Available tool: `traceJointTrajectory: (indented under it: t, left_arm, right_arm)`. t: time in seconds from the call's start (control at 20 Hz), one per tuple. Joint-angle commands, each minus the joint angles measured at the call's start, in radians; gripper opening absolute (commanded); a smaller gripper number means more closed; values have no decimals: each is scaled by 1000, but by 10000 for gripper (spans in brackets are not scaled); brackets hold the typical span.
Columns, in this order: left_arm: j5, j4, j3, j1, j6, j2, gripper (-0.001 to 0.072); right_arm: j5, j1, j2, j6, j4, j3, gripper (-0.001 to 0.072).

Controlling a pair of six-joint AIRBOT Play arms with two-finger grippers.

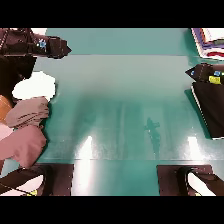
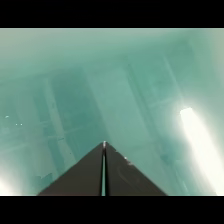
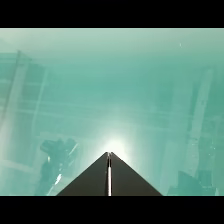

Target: Fold the shirts.

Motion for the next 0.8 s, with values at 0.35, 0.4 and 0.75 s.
traceJointTrajectory:
  t: [0.35,0.4,0.75]
  left_arm:
    - [2,0,1,0,0,0,29]
    - [2,0,1,0,0,0,29]
    - [85,66,0,3,1,-1,58]
  right_arm:
    - [4,2,1,0,0,1,14]
    - [4,2,1,0,0,1,14]
    - [3,2,1,0,0,1,14]
